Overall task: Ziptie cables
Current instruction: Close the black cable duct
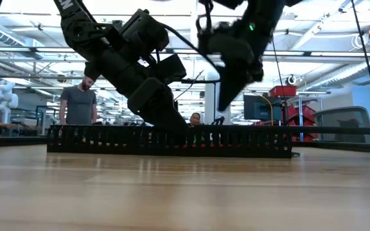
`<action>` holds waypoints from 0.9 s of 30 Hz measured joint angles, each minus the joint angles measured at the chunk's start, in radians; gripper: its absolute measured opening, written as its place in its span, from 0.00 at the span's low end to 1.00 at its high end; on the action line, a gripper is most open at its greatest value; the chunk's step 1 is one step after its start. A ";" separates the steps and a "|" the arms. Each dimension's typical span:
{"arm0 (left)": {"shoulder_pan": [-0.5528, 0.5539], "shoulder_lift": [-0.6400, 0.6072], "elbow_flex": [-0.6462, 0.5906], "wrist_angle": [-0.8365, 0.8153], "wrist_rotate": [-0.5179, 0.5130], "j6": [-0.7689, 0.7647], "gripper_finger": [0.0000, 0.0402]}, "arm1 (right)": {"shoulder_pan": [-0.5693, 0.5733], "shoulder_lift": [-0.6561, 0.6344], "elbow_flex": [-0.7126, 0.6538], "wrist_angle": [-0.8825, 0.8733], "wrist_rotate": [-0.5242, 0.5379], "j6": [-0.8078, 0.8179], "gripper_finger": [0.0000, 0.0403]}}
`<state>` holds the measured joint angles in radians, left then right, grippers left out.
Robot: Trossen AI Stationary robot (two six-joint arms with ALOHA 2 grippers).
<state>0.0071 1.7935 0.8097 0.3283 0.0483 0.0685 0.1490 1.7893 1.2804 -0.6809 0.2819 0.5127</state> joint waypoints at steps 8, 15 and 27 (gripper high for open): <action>0.000 0.000 0.000 0.003 0.000 0.000 0.57 | 0.000 0.003 -0.060 0.080 -0.021 0.022 0.00; 0.000 0.000 0.000 0.003 0.000 -0.001 0.57 | 0.000 0.031 -0.058 0.176 -0.009 -0.004 0.00; 0.000 0.000 0.000 0.002 -0.001 -0.001 0.57 | -0.003 0.028 -0.058 0.112 0.080 0.026 0.00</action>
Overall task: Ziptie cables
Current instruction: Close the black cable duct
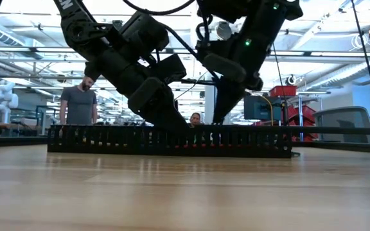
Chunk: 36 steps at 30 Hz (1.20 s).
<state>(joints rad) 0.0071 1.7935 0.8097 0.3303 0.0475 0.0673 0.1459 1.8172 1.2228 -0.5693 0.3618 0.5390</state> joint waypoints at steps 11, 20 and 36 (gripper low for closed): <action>0.000 0.000 0.000 -0.003 0.000 0.000 0.57 | 0.032 -0.045 0.000 -0.172 -0.035 0.014 0.00; 0.000 0.000 0.001 -0.003 0.000 0.000 0.57 | 0.036 -0.028 -0.034 -0.073 -0.053 -0.004 0.00; 0.000 -0.001 0.001 0.001 0.001 0.043 0.57 | 0.007 0.008 -0.061 0.133 -0.080 -0.034 0.00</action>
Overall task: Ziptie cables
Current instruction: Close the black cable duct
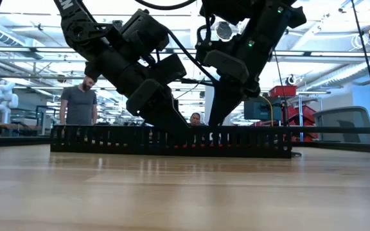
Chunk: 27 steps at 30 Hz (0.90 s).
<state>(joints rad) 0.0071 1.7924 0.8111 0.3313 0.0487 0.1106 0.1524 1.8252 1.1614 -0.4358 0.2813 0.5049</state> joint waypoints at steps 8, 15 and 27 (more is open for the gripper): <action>0.000 0.000 0.007 -0.018 0.000 0.029 0.57 | 0.000 0.001 -0.001 0.006 0.001 0.002 0.00; 0.009 0.000 0.010 -0.035 0.051 0.004 0.67 | -0.001 0.002 -0.001 0.006 0.005 -0.009 0.00; 0.028 -0.021 0.093 -0.312 0.047 0.097 0.97 | -0.001 0.001 -0.002 0.006 0.004 -0.019 0.00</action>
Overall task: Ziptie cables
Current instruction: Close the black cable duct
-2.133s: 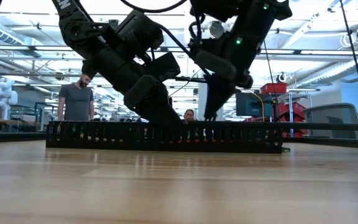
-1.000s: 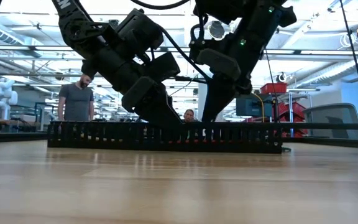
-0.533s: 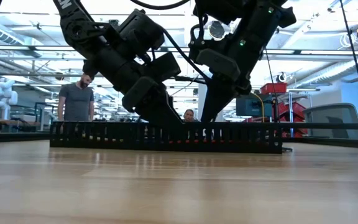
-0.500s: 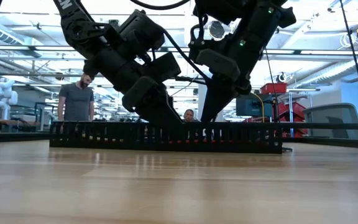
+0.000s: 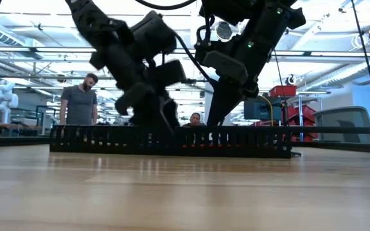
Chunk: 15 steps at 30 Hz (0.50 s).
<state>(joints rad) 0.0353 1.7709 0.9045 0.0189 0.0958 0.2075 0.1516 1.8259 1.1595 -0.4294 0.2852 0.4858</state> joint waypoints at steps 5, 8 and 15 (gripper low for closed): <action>0.002 -0.121 0.024 -0.096 -0.048 0.088 0.94 | 0.000 0.000 0.000 0.000 0.000 0.000 0.00; 0.012 -0.225 0.024 -0.201 -0.054 0.090 0.93 | 0.000 0.000 0.000 0.000 0.000 -0.004 0.00; 0.038 -0.403 -0.117 -0.334 0.008 0.015 0.93 | 0.000 -0.001 0.000 0.000 -0.001 -0.024 0.00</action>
<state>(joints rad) 0.0729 1.3679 0.7870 -0.3152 0.1033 0.2227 0.1516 1.8252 1.1595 -0.4297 0.2840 0.4623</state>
